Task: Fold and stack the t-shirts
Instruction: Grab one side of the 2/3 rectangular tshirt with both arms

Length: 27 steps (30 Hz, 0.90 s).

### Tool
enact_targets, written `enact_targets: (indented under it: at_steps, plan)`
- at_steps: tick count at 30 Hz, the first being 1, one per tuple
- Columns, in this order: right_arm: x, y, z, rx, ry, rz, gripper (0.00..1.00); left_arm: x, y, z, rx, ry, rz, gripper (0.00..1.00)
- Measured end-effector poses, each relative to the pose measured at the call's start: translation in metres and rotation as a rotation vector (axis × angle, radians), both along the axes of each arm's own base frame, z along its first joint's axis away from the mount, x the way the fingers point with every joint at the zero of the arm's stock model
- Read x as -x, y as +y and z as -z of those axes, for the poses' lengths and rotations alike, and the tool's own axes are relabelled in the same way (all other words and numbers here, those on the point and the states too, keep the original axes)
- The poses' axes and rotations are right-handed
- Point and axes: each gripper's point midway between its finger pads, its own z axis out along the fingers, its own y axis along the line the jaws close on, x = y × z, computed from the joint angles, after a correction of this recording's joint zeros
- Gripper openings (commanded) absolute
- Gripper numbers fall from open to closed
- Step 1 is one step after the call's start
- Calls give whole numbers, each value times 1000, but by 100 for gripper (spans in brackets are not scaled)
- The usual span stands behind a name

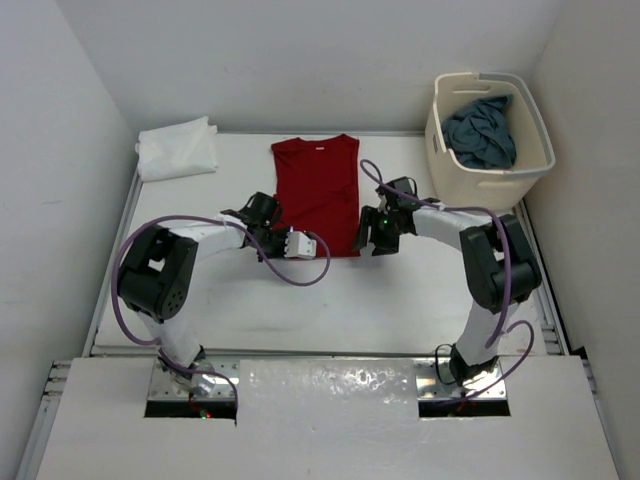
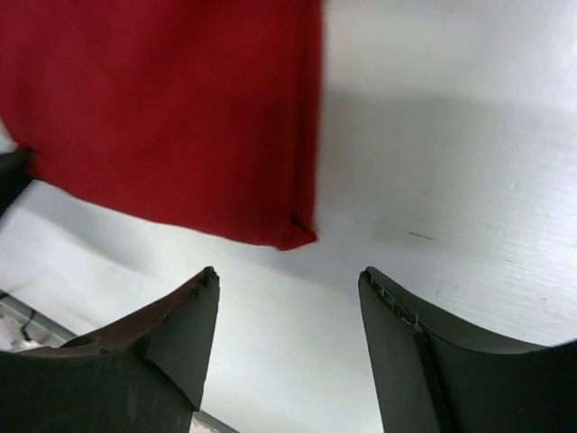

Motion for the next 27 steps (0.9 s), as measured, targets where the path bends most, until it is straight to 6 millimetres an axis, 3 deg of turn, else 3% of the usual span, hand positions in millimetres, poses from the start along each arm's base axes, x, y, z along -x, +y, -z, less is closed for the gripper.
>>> enact_targets:
  at_steps: [4,9,14,17,19,21,27]
  plan:
    - [8,-1,23,9,50,12,63,2,0,0,-2,4,10,31]
    - [-5,7,23,-39,8,42,59,11,4,4,-27,28,58,40]
    - [-18,18,24,-103,-17,77,55,8,1,3,-31,2,68,40]
    - [-20,21,23,-119,-17,83,55,2,-5,3,-34,-35,59,29]
    - [-19,21,23,-119,-17,82,54,0,-8,4,-38,-55,51,12]
    - [-18,21,24,-117,-15,81,53,-2,-9,5,-41,-62,35,4]
    - [-8,19,25,-105,-13,75,55,-6,-8,6,-44,-72,16,0]
